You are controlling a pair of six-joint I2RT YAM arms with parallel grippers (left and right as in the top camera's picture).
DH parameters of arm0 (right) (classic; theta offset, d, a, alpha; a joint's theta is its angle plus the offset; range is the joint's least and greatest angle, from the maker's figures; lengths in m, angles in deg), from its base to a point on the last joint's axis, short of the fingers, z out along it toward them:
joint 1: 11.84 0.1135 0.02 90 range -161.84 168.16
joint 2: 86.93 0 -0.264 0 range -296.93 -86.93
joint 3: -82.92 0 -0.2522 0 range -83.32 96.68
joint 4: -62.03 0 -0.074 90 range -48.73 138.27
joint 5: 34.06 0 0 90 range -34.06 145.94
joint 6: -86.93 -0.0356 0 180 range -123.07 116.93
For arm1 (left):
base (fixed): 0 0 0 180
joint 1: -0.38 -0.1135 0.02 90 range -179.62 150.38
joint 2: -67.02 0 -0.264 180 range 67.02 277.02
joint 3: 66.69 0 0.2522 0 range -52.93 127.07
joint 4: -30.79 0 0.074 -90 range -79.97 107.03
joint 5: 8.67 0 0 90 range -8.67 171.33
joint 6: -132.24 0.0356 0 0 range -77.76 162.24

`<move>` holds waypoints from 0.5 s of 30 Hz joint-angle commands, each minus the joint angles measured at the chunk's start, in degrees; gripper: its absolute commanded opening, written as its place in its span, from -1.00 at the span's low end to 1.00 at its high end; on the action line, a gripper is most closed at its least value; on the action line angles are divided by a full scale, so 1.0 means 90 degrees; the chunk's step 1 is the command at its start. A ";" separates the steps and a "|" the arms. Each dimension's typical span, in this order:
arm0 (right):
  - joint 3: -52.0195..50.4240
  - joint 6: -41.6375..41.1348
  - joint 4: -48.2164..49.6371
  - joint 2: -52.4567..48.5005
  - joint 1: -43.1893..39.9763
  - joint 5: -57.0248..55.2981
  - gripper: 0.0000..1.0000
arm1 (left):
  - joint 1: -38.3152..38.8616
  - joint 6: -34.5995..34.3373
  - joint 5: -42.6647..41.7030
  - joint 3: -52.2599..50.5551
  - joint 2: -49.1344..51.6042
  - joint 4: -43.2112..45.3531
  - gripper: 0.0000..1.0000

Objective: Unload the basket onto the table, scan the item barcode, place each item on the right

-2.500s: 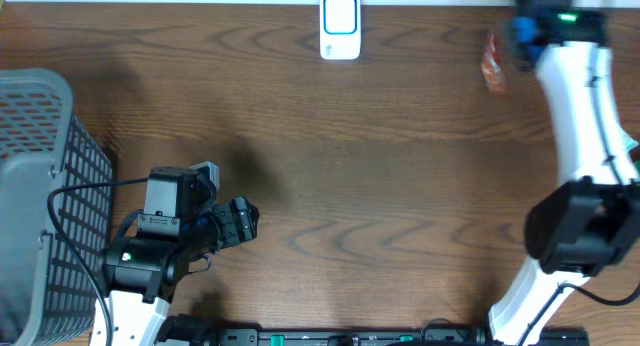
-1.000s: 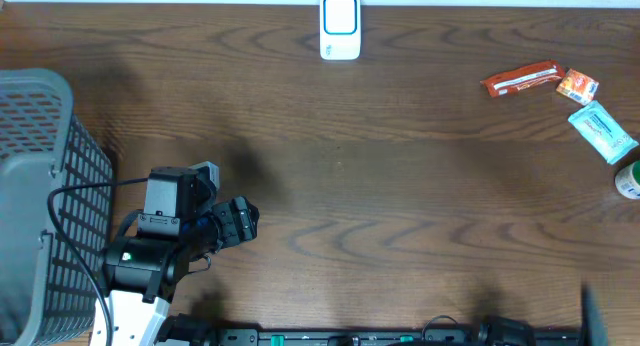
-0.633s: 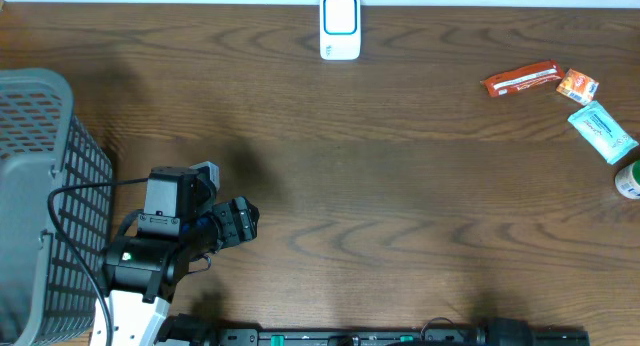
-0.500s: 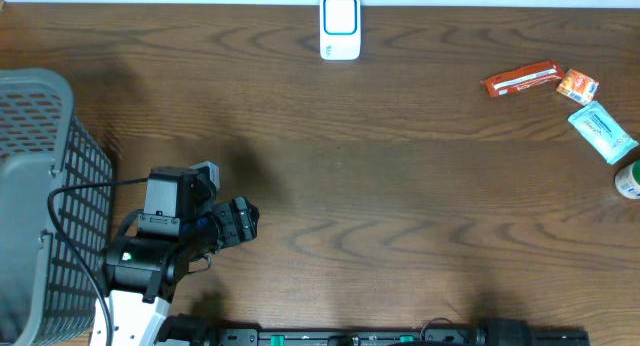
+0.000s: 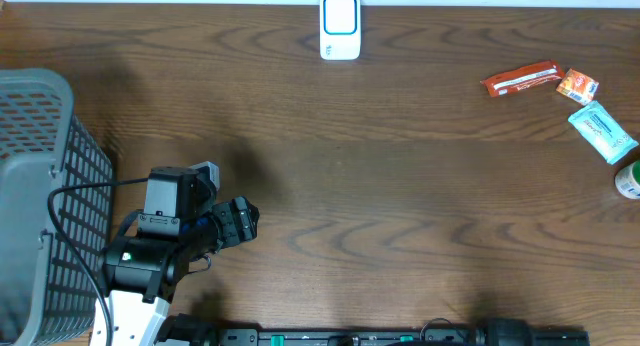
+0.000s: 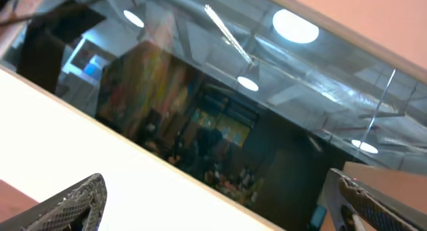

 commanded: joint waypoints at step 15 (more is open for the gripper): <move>-0.4850 0.0134 0.2647 0.0617 0.0323 0.0430 0.99 | -0.0027 0.0015 0.0087 0.0034 -0.0027 -0.0017 0.63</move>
